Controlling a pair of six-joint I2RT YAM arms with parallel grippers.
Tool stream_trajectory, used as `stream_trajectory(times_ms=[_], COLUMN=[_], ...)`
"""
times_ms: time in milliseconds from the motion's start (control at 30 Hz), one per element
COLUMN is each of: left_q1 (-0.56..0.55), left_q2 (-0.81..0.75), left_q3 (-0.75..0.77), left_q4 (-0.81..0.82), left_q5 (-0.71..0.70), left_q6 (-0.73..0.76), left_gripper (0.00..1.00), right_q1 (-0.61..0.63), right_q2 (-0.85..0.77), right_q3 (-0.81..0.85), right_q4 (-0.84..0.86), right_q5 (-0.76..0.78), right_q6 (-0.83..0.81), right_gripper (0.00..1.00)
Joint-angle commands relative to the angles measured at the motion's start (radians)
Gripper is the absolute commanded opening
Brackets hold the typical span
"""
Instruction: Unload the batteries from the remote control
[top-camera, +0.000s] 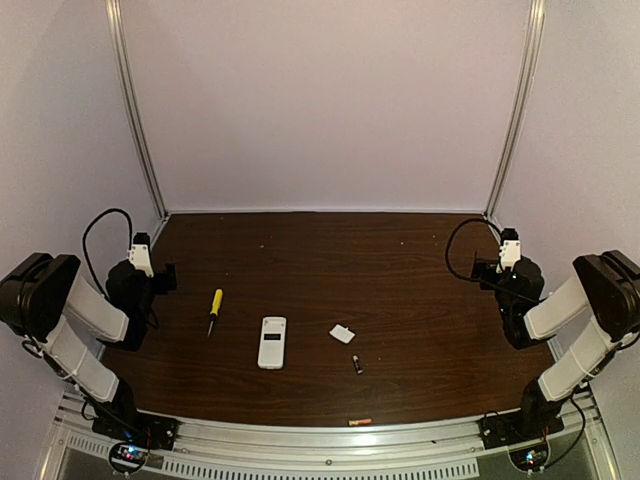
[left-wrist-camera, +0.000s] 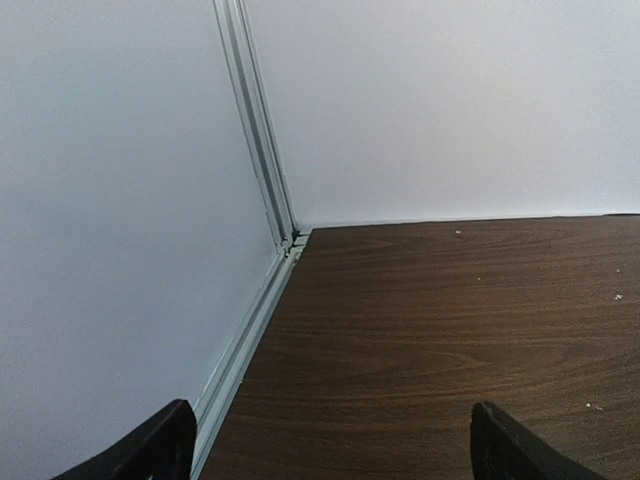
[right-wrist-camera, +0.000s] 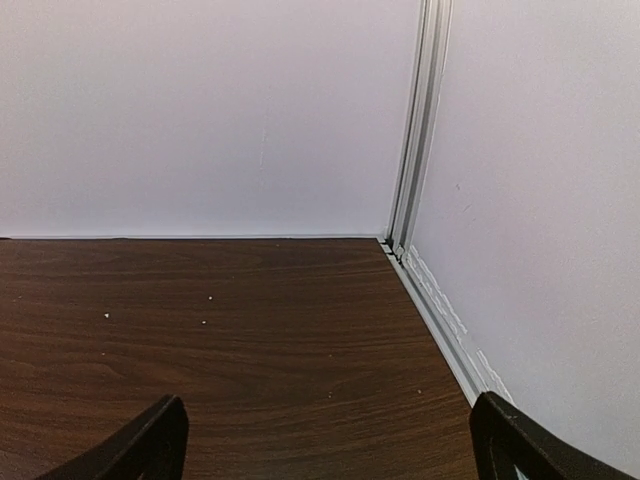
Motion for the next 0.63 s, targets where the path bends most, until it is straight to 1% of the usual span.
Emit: stream_trajectory(times_ms=[0,600], left_q1=[0.007,0.006], left_q2=[0.010,0.010], left_q3=[0.008,0.008], left_q4=[0.047,0.045], left_q5=[0.007,0.007], left_q6=[-0.009,-0.008], left_gripper=[0.97,0.97], right_q1=[-0.007,-0.007], right_q2=[0.007,0.008], right_q3=[-0.002,0.000], right_q4=[0.008,0.002], right_q5=[-0.006,-0.011], right_q6=[0.010,0.013], right_gripper=[1.00,1.00])
